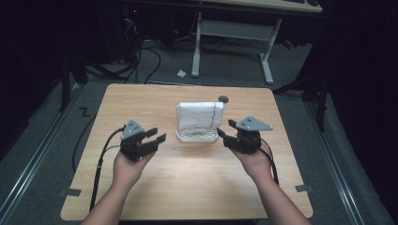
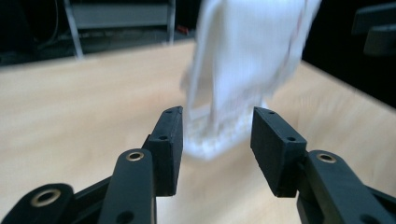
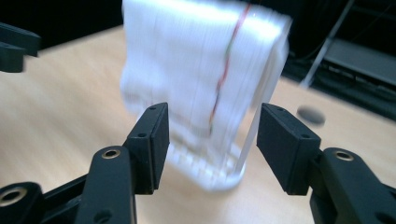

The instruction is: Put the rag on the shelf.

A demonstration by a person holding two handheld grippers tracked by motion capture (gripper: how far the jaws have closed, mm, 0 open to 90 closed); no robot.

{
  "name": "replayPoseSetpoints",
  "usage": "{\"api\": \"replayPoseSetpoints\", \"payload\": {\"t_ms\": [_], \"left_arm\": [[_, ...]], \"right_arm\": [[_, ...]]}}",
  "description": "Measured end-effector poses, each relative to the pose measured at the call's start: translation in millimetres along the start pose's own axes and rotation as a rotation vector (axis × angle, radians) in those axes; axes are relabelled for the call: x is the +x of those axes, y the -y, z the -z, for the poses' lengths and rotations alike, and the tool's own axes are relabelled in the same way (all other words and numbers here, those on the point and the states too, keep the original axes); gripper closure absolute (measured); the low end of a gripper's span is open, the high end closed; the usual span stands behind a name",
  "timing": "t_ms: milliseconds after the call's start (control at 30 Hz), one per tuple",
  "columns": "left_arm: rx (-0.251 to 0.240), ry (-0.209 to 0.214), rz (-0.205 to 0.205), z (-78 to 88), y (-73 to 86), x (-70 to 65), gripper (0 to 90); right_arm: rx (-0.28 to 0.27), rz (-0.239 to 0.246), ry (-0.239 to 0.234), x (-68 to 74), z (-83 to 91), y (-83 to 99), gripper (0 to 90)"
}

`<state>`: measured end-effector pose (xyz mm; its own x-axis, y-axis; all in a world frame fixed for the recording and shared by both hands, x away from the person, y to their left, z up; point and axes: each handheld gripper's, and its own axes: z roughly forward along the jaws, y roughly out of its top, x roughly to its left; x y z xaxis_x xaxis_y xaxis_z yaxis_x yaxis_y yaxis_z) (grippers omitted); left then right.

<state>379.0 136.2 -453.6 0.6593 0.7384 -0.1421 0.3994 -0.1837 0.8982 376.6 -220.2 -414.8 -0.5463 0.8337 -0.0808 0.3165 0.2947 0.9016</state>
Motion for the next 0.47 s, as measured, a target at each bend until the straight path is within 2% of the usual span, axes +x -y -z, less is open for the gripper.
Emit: {"api": "replayPoseSetpoints", "payload": {"t_ms": [33,100,167,267,333,400,467], "left_arm": [[0.02,-0.003,-0.007,2.2,11.8,-2.8,53.9],[0.071,-0.038,-0.065,7.4,36.8,-12.6,53.6],[0.1,-0.038,-0.09,12.3,56.8,-20.9,53.2],[0.14,-0.035,-0.076,16.3,82.3,-28.5,52.8],[0.19,0.02,-0.041,11.5,84.3,-29.5,51.7],[0.178,0.009,-0.051,9.7,83.3,-30.2,51.1],[0.175,0.011,-0.035,6.4,83.2,-28.8,51.1]], "right_arm": [[0.015,0.007,-0.001,3.0,0.4,9.4,43.3],[0.04,-0.003,-0.011,9.9,1.1,29.6,43.1],[0.075,-0.016,-0.028,16.0,0.1,48.8,42.0],[0.118,-0.033,-0.028,24.7,0.5,79.1,41.1],[0.108,-0.035,-0.004,29.3,3.9,102.7,44.3],[0.172,-0.036,-0.021,28.0,2.9,111.8,40.5],[0.154,-0.034,-0.009,23.3,4.4,110.4,41.2]]}}
